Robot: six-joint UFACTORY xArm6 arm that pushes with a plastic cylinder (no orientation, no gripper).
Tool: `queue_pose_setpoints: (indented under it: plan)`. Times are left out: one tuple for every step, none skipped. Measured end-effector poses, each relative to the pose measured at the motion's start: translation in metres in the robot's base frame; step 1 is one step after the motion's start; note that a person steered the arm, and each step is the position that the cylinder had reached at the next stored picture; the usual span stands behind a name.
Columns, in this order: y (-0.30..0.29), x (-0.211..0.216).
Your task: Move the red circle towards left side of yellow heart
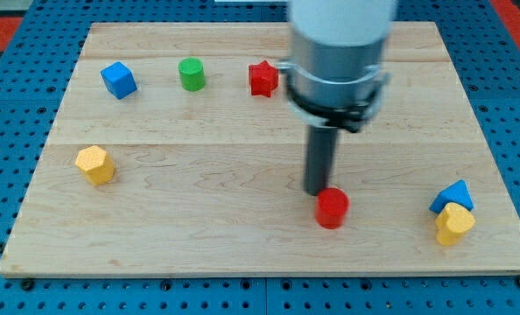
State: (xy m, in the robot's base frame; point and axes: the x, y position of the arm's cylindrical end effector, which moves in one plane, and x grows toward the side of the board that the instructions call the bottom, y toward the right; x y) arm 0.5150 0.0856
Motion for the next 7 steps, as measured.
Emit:
queue_pose_setpoints:
  plan:
    - [0.005,0.0]
    - [-0.048,0.0]
    - [-0.073,0.021]
    - [-0.026,0.033]
    - [0.03,0.033]
    - [0.05,0.033]
    - [0.037,0.032]
